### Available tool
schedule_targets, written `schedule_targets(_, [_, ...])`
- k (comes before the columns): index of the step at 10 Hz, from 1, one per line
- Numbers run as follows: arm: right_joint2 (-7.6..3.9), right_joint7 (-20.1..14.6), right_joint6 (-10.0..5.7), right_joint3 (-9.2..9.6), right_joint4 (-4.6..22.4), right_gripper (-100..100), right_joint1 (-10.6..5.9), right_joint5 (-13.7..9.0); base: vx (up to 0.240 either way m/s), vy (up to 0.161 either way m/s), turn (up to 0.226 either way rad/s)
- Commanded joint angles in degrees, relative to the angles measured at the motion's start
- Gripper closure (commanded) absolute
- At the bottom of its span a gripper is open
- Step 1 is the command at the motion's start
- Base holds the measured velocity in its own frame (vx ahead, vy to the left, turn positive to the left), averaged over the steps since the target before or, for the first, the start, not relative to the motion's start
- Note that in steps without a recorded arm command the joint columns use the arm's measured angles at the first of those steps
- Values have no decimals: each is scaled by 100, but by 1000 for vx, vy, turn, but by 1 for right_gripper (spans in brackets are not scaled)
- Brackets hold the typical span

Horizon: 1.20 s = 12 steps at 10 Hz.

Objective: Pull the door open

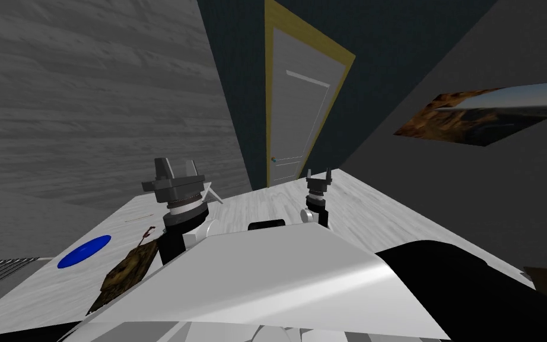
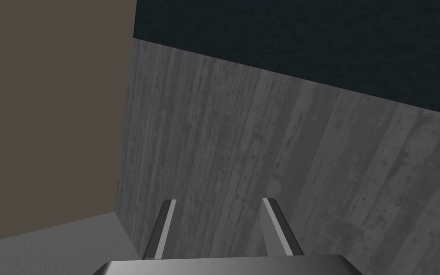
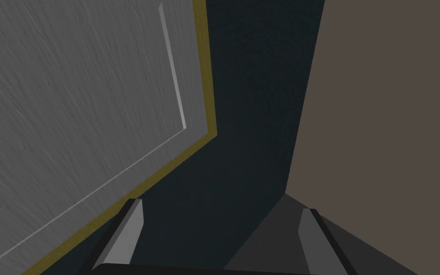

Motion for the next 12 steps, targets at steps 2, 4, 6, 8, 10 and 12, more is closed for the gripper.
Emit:
schedule_targets(2, [-109,-249,-78,96,205,-100,6,-142,73,0,75])
schedule_targets(4, [-196,-459,-153,184,394,-100,8,-263,81,-6,89])
schedule_targets(6, [-283,-669,-227,272,583,-100,11,-385,101,3,89])
schedule_targets(8, [-373,-890,-305,364,782,-100,13,-512,110,-3,94])
schedule_targets(10, [-466,-1121,-387,462,991,-100,16,-646,94,0,91])
schedule_targets(12, [-558,-1353,-470,559,1201,-100,19,-780,88,-10,101])
